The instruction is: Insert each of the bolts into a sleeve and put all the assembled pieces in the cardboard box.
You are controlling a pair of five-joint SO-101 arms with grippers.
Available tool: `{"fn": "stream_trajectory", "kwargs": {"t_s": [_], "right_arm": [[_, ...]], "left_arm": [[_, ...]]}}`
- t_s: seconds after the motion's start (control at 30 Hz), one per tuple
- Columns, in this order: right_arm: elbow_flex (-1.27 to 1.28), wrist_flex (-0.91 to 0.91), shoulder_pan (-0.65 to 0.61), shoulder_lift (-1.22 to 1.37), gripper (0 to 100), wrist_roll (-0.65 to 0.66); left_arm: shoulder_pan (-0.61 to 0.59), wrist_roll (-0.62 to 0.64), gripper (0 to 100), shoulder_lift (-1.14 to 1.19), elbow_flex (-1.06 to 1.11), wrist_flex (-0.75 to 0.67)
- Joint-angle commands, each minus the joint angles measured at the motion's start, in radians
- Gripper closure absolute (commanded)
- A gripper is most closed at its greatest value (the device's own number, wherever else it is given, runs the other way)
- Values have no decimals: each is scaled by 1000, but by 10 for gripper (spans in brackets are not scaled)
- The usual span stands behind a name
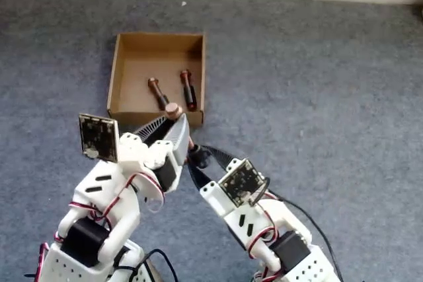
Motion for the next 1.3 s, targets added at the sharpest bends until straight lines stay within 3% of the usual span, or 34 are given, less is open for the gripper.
{"fn": "stream_trajectory", "kwargs": {"t_s": [0.0,0.33,0.77,0.83,0.97,1.1,1.27], "right_arm": [[-10,-31,-10,-22,995,12],[-8,-33,-5,-22,995,12],[-10,-33,33,-22,995,12],[-10,-33,53,-22,995,11],[-8,-33,65,-22,995,11],[-2,-33,68,-22,995,11],[-1,-33,107,-22,995,11]], "left_arm": [[28,14,994,-12,5,-8],[105,15,994,-12,45,-6],[114,15,994,-12,47,52],[124,3,992,-12,48,97],[191,-146,909,-12,45,189],[188,-141,845,-12,39,238],[58,-143,839,-12,39,252]]}}
